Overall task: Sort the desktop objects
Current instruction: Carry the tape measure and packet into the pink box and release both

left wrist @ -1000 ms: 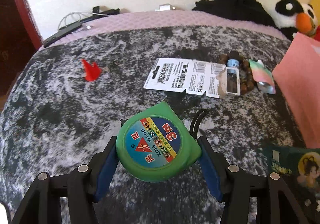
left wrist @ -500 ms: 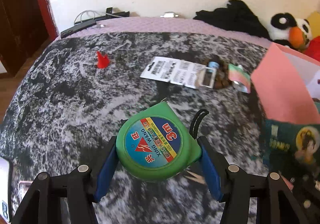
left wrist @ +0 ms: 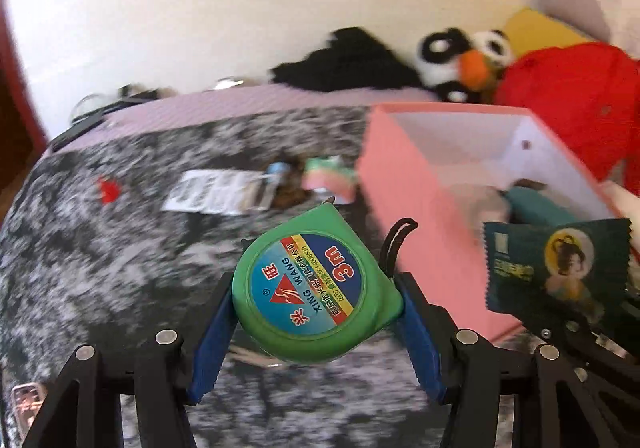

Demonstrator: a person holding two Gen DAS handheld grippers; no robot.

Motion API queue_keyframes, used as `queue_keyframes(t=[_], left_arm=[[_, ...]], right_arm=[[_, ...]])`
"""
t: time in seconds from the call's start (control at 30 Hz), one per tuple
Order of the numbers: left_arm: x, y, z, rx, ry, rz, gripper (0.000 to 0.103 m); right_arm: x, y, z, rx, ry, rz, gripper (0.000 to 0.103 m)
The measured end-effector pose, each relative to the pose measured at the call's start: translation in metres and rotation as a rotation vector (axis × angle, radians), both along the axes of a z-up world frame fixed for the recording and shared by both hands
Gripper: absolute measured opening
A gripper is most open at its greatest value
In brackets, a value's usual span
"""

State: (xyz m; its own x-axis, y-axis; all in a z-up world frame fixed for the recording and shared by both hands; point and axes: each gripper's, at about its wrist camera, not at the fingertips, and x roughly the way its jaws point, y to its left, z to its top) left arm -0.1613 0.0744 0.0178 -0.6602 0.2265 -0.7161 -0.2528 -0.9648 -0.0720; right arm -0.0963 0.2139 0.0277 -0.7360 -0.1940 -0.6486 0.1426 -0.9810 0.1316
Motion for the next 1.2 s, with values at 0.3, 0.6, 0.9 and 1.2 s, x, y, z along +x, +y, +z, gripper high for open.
queue_keyframes(t=[0.3, 0.6, 0.9, 1.2], left_arm=[[0.006, 0.07, 0.008, 0.014, 0.003, -0.118, 0.065], [-0.004, 0.122, 0.005, 0.007, 0.008, -0.176, 0.065], [-0.047, 0.166, 0.002, -0.001, 0.003, -0.207, 0.065], [-0.072, 0.178, -0.002, 0.026, 0.001, -0.195, 0.088]], right_arm=[[0.023, 0.066, 0.02, -0.017, 0.029, -0.129, 0.01], [0.018, 0.117, 0.016, -0.019, 0.029, -0.234, 0.01], [-0.026, 0.171, 0.01, -0.05, 0.014, -0.335, 0.01], [-0.071, 0.21, -0.018, -0.123, -0.077, -0.405, 0.081]])
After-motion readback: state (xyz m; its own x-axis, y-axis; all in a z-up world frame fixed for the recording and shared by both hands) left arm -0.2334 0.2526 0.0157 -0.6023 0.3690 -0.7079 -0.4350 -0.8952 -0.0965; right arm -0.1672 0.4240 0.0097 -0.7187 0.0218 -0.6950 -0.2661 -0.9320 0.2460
